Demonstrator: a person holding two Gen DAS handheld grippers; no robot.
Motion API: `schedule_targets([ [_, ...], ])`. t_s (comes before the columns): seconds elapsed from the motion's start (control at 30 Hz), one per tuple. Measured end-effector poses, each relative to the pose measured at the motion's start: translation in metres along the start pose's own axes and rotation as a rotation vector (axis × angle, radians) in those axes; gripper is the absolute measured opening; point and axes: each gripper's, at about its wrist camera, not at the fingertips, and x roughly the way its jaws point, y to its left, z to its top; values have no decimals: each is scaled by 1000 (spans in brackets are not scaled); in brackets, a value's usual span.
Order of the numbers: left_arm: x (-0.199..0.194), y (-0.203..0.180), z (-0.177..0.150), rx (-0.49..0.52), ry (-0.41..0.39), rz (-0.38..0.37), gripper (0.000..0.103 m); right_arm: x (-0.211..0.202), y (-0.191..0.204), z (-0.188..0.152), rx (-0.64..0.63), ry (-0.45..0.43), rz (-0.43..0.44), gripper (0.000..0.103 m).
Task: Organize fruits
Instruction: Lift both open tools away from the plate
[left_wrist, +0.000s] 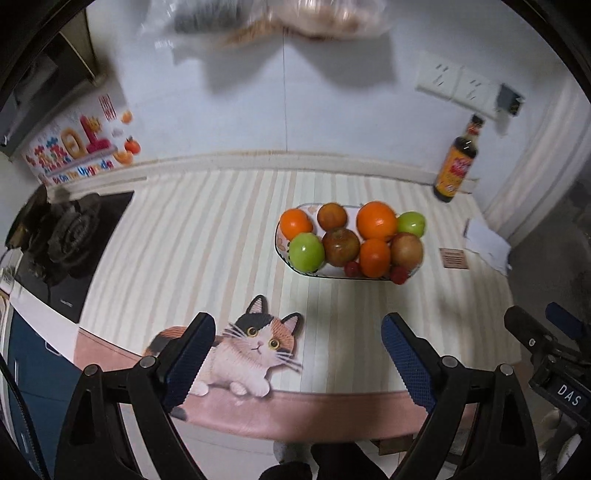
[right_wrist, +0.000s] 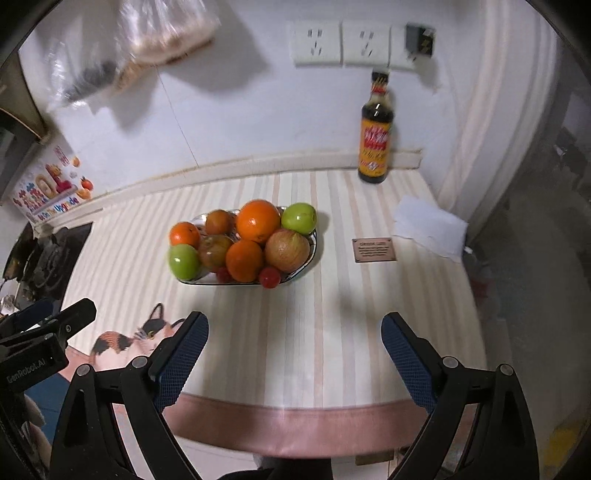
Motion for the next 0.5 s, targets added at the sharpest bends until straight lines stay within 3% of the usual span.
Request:
schedule_targets([
  [0.27, -84, 13, -28, 33, -109, -47, 92, -108, 23, -45, 1, -107, -17, 97],
  [0.5, -130, 20, -54, 51, -145, -58, 92, -175, 30, -77, 9, -167, -11, 97],
])
